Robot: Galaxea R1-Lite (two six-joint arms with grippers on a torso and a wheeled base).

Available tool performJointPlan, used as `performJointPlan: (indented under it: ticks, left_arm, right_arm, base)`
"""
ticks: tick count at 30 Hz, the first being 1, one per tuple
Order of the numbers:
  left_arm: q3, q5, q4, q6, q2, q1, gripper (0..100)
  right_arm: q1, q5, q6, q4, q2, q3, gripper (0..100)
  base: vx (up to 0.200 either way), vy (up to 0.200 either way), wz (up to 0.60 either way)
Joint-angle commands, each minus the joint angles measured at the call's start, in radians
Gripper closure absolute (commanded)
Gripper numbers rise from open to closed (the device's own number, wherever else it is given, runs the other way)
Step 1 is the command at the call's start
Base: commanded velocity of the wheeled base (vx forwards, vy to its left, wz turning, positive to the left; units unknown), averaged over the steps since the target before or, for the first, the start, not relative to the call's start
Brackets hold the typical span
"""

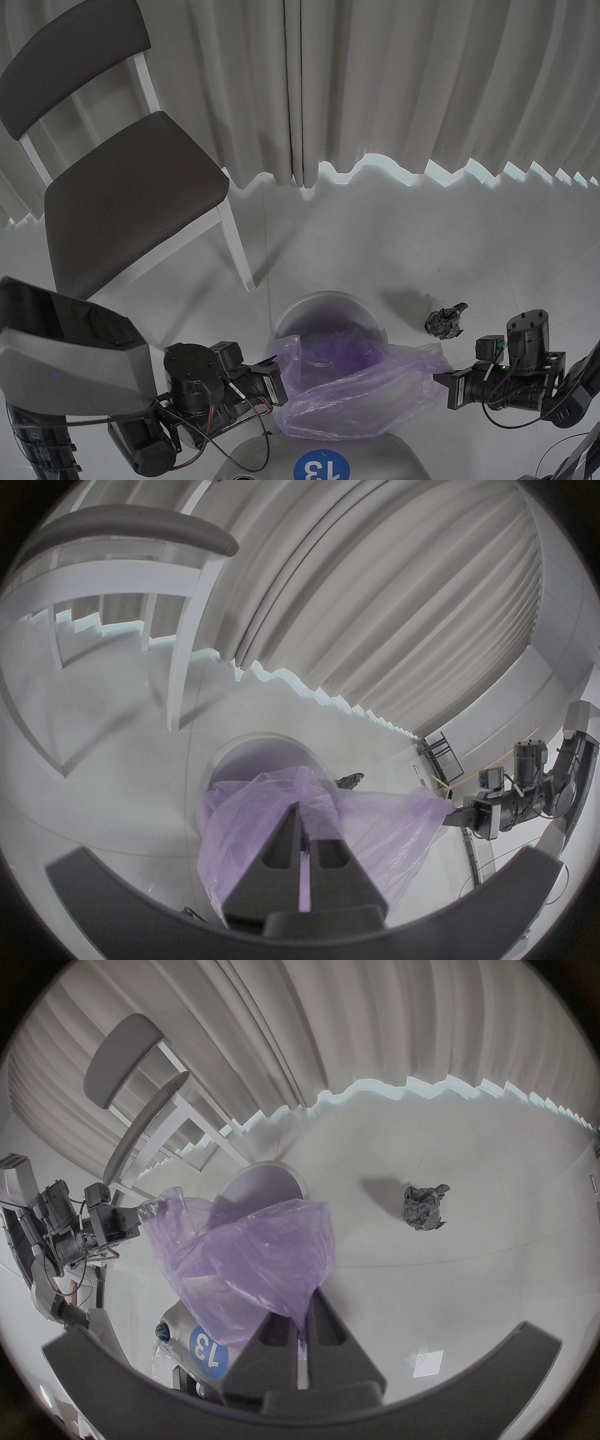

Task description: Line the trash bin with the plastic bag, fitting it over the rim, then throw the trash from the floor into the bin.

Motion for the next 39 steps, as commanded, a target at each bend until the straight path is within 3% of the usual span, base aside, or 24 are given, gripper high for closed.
performJointPlan:
  ticks: [1, 15, 19, 23, 31, 39]
  left_arm:
    - [0.059, -0.039, 0.058, 0.003, -0.11, 0.014, 100]
    - [-0.018, -0.08, 0.552, 0.005, -0.41, 0.014, 100]
    - [-0.035, -0.092, 0.634, 0.005, -0.459, 0.014, 100]
    - [-0.032, -0.095, 0.644, 0.009, -0.449, 0.014, 100]
    - [-0.016, -0.092, 0.603, 0.012, -0.343, -0.009, 100]
    - [-0.061, -0.094, 0.554, 0.011, -0.228, 0.032, 100]
  right_arm:
    - [0.025, 0.001, 0.001, 0.0, 0.024, 0.015, 100]
    - [0.051, -0.015, -0.022, 0.023, -0.048, 0.045, 100]
    - [0.051, -0.015, -0.022, 0.064, -0.074, 0.04, 100]
    - [0.056, -0.013, -0.022, 0.124, -0.07, 0.023, 100]
    - [0.048, -0.009, -0.013, 0.106, 0.041, 0.014, 100]
    - [0.007, -0.01, -0.005, 0.066, 0.194, -0.051, 100]
  base:
    - [0.0, 0.0, 0.0]
    - [0.0, 0.0, 0.0]
    - [0.0, 0.0, 0.0]
    - [0.0, 0.0, 0.0]
    - [0.0, 0.0, 0.0]
    - [0.0, 0.0, 0.0]
